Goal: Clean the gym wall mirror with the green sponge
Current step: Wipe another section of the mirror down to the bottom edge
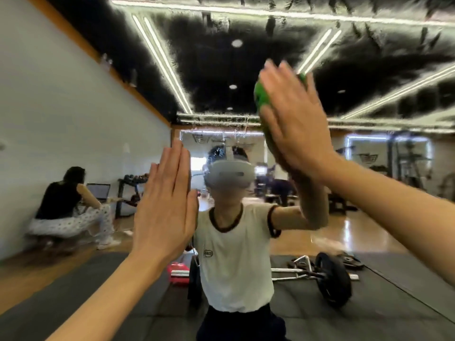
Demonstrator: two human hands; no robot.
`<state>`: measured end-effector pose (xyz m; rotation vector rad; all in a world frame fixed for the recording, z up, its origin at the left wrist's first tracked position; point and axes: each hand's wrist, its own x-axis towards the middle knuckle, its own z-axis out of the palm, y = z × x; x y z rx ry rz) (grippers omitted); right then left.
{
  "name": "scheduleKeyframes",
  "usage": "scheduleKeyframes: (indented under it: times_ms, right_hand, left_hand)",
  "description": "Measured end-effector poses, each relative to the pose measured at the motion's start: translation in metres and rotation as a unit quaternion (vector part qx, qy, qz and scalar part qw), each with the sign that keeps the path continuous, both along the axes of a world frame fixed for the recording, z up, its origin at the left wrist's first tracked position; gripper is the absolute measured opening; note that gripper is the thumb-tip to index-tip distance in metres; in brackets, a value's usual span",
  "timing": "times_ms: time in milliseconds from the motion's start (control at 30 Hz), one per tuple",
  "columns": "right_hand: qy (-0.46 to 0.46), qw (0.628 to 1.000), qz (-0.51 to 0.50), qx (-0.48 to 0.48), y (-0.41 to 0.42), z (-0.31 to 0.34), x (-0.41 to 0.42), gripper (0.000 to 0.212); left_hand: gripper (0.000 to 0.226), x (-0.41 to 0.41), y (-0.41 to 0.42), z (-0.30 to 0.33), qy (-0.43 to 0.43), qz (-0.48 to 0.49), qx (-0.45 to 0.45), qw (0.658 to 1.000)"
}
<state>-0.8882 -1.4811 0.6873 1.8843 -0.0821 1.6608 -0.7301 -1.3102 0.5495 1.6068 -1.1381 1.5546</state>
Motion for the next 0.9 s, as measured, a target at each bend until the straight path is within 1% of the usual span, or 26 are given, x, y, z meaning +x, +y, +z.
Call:
scheduleKeyframes:
  times_ms: [33,67,100,133,233,267,300,333,367,500,533,567,633,700,800,867,900]
  right_hand:
    - [-0.045,0.998,0.001,0.043,0.008,0.016,0.006,0.053]
    - [-0.073,0.995,-0.003,0.064,0.016,0.019,0.013,0.054]
    - [-0.081,0.994,-0.002,0.069,0.019,0.008,0.020,0.054]
    - [-0.069,0.996,-0.004,0.058,0.021,-0.014,0.024,0.052]
    - [0.049,0.998,-0.031,-0.040,0.022,-0.123,0.021,0.056]
    - [0.090,0.993,-0.047,-0.068,0.021,-0.153,0.014,0.055]
    - [0.120,0.987,-0.057,-0.091,0.019,-0.169,0.007,0.054]
    - [0.136,0.983,-0.058,-0.107,0.017,-0.169,0.005,0.053]
    - [0.132,0.984,-0.056,-0.102,0.019,-0.156,0.009,0.052]
    - [0.008,1.000,-0.011,0.006,0.066,-0.041,0.061,0.052]
    - [-0.006,1.000,-0.007,0.011,0.076,-0.021,0.071,0.052]
    - [-0.006,1.000,-0.010,-0.004,0.077,-0.010,0.075,0.052]
    - [0.006,1.000,-0.010,-0.015,0.059,-0.013,0.063,0.050]
    - [-0.013,0.999,-0.020,0.044,0.028,-0.033,0.026,0.052]
    - [-0.101,0.980,-0.028,0.171,-0.008,-0.058,-0.019,0.055]
    - [-0.162,0.965,-0.027,0.206,-0.001,-0.058,-0.012,0.057]
    - [-0.176,0.962,-0.025,0.206,0.012,-0.056,0.002,0.057]
  left_hand:
    - [0.063,0.001,0.000,0.000,0.000,-0.001,0.000,1.000]
    - [0.063,0.001,-0.001,0.000,0.000,-0.003,0.000,1.000]
    - [0.063,0.001,-0.001,0.001,0.000,-0.004,0.002,1.000]
    - [0.063,0.001,-0.001,0.000,0.000,-0.002,0.002,1.000]
    - [0.063,0.001,-0.001,0.000,0.003,0.000,0.002,1.000]
    - [0.063,0.001,0.000,0.000,0.003,-0.001,0.001,1.000]
    - [0.063,0.001,0.000,0.000,0.003,-0.002,0.000,1.000]
    - [0.063,0.001,0.000,0.000,0.001,-0.002,0.000,1.000]
    - [0.063,0.001,0.000,0.000,-0.001,-0.003,-0.001,1.000]
    - [0.062,0.001,-0.001,-0.001,0.001,-0.003,-0.005,1.000]
    - [0.062,0.002,-0.001,-0.001,-0.001,-0.002,-0.006,1.000]
    - [0.062,0.002,-0.001,-0.001,-0.003,-0.001,-0.007,1.000]
    - [0.062,0.002,-0.001,0.000,-0.008,0.000,-0.009,1.000]
    - [0.062,0.003,-0.002,-0.001,-0.008,0.001,-0.009,1.000]
    - [0.062,0.004,-0.003,-0.002,-0.008,0.011,-0.003,1.000]
    - [0.063,0.005,-0.003,-0.002,-0.007,0.013,0.001,1.000]
    - [0.063,0.005,-0.003,-0.003,-0.006,0.011,0.002,1.000]
